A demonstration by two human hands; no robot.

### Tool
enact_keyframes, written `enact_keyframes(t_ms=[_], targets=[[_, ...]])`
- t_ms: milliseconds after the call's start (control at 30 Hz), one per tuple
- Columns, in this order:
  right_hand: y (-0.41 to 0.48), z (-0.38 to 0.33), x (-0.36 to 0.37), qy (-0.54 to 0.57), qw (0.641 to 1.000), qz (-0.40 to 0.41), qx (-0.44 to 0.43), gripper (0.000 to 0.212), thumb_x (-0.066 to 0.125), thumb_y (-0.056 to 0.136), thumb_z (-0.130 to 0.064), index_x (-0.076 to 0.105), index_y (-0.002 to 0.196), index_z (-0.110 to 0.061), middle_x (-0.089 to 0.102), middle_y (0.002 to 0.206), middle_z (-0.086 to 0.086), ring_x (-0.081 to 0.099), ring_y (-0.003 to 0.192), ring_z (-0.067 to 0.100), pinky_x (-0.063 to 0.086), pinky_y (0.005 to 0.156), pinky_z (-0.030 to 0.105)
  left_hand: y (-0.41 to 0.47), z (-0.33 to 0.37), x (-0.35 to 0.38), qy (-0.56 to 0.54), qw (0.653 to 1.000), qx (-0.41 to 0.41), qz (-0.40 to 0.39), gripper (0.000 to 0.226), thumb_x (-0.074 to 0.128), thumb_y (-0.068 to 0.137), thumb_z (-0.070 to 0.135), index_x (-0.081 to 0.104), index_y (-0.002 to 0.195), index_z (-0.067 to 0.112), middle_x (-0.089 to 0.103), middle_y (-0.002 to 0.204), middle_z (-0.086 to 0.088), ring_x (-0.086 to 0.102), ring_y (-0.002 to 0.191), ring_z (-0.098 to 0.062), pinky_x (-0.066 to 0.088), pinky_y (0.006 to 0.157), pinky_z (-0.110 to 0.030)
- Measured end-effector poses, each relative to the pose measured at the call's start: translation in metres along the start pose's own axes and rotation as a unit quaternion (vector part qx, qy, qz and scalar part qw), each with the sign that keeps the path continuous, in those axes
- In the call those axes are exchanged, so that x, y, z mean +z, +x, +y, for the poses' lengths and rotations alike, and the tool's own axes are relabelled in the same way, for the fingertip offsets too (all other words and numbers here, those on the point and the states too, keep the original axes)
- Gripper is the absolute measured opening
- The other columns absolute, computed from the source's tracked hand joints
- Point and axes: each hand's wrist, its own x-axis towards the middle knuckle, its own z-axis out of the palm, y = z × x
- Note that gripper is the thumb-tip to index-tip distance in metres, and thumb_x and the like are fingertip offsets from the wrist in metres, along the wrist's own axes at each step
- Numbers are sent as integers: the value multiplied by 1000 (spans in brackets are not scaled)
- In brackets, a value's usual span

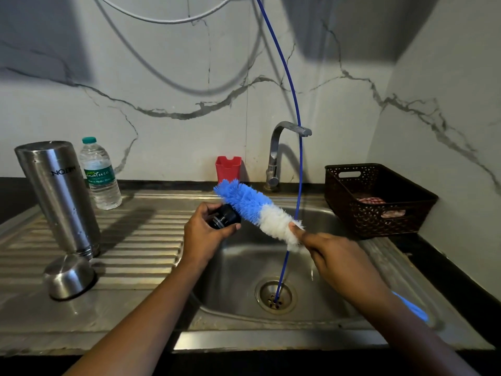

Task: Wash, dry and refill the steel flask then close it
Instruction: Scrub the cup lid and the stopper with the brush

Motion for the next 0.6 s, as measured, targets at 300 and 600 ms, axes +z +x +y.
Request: enact_keyframes(t_ms=[300,600], targets=[[3,-4,9,15,1000,-2,10,58,37,98,-25,11,143,-51,59,103,-8,58,89,14,48,74,30,-4,2,3,16,1000,2,-21,54,91,56,13,61,101,17,68,97,6,64,92,-8,50,84,-24],[2,-12,13,-20,999,-11,30,58,36,99,-23,12,145,-48,57,109,-6,57,93,16,48,76,31,-5,2,1,2,999,-7,-37,52,91,56,14,59,97,23,68,98,6,64,94,-9,50,84,-25]])
